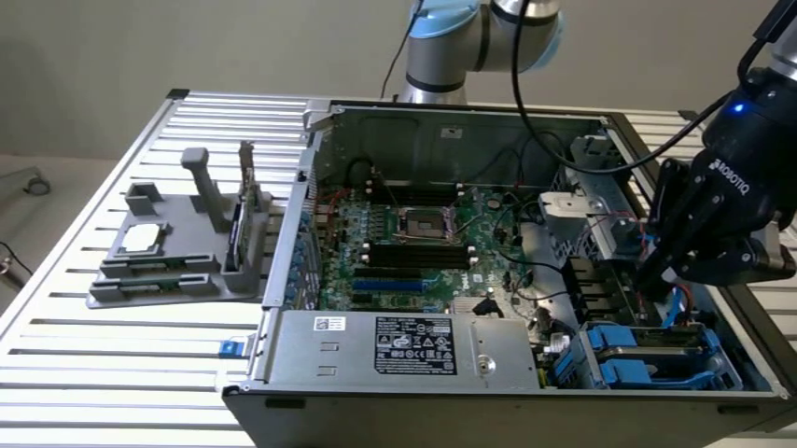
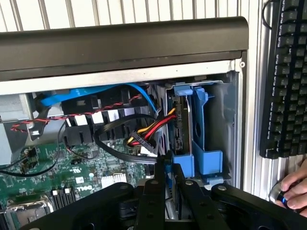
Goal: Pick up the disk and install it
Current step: 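Insert the second disk wire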
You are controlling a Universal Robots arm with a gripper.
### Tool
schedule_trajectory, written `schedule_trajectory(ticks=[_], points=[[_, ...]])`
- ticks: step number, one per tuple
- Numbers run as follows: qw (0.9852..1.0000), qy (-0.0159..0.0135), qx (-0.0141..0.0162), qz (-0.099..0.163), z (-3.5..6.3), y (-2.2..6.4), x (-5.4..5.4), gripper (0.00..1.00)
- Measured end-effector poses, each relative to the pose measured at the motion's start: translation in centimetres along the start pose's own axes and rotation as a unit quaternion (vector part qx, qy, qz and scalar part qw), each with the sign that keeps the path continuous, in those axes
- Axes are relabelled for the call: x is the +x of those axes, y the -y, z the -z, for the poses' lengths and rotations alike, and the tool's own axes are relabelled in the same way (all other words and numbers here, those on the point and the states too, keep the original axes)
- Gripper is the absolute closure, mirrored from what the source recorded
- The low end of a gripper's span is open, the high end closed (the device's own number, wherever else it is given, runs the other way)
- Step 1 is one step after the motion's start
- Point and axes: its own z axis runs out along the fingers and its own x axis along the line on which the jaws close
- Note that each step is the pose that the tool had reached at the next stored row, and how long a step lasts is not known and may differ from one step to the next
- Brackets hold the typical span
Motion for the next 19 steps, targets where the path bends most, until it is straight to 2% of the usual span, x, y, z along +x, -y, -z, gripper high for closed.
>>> schedule_trajectory(ticks=[3,7,13,19], points=[[1.0,-0.002,0.0022,0.001,-0.08,-0.27,-0.2,0.81],[1.0,-0.0041,0.0085,0.002,-0.41,-0.61,-0.7,0.81],[0.9997,-0.0083,0.0206,0.004,-0.84,-1.16,-1.5,0.83],[0.9993,-0.015,0.0349,0.007,-1.18,-1.86,-2.2,0.84]])
